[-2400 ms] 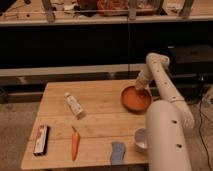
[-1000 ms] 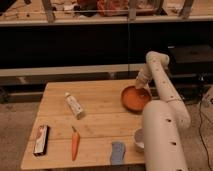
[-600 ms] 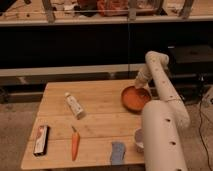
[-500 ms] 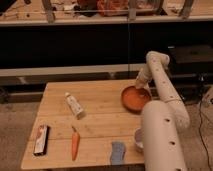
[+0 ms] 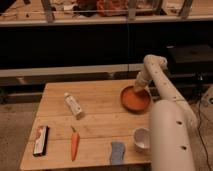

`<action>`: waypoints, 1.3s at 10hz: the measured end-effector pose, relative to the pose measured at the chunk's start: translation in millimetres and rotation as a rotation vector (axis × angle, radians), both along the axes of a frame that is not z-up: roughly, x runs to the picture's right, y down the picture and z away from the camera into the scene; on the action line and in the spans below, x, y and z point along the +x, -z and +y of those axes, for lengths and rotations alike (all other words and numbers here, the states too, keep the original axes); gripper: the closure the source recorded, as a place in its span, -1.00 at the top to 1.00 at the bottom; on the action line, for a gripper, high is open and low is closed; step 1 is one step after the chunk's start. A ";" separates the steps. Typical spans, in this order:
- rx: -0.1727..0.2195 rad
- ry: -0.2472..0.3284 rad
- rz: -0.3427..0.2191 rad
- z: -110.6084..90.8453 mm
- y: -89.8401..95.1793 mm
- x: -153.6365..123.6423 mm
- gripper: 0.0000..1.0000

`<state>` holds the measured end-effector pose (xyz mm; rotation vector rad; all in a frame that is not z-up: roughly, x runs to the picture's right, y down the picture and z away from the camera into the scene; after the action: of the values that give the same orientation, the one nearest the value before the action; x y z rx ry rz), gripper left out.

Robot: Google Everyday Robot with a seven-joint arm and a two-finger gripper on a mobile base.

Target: Push the ceramic bowl across the table

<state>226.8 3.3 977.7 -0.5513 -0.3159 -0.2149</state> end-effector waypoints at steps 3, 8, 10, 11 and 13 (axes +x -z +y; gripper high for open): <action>0.008 0.018 -0.009 4.9 -3.5 -7.5 -0.85; 0.037 0.127 -0.074 29.0 2.7 -53.5 -0.85; 0.037 0.185 -0.113 36.4 7.5 -81.5 -0.85; 0.037 0.215 -0.137 37.9 10.5 -99.6 -0.85; 0.039 0.266 -0.183 38.0 17.3 -130.9 -0.85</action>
<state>96.0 41.4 960.5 -0.5350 -0.4154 -0.5294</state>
